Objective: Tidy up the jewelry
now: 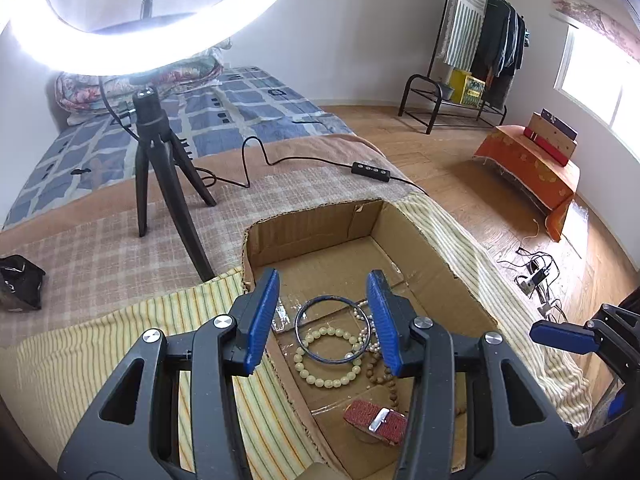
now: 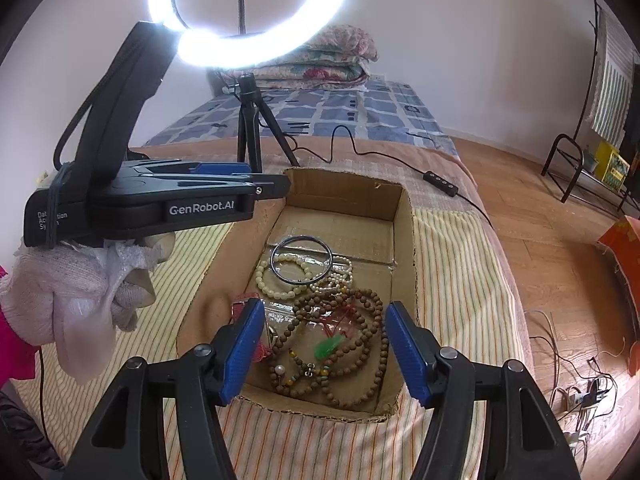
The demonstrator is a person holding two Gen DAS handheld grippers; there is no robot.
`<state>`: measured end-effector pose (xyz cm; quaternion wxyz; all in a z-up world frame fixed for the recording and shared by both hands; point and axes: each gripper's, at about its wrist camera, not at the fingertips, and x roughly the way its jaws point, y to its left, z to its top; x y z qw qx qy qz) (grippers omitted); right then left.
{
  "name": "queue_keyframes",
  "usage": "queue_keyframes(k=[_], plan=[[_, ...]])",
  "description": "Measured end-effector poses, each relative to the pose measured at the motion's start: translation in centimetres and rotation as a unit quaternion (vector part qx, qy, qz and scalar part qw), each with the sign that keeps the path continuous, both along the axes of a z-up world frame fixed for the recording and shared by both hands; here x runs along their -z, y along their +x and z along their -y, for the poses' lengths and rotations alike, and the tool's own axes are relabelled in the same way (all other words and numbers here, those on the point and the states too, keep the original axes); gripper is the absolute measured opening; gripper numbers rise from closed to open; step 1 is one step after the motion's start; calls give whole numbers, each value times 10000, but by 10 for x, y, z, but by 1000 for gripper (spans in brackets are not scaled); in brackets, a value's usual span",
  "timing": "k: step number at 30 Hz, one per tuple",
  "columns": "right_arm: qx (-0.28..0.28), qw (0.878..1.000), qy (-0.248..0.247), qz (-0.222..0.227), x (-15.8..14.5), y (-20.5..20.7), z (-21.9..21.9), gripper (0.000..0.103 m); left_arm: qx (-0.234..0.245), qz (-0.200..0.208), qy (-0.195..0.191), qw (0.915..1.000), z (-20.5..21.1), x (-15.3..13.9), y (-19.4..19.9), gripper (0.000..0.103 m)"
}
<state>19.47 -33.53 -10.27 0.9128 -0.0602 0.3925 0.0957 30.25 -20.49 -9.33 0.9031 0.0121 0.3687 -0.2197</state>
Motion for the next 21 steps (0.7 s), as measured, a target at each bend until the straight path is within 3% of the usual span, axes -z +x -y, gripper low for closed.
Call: queue_keyframes(k=[7,10,19,21], plan=[[100,9997,-136,174,-15,-14,-8,76,-26,213,-42,9998,-15,-26,-19,46],[191,9991,-206,320,-23,-21,-10,87,-41,295,-33,9996,-20,-37,-29,46],[431,9970,-321,556,-48,-48,-11,91,-124,530,-178,9984,-46,-66,-66,47],[505,9959,-393,640,-54,-56,-12,93,-116,607,-172,9979,-54,-71,-79,52]])
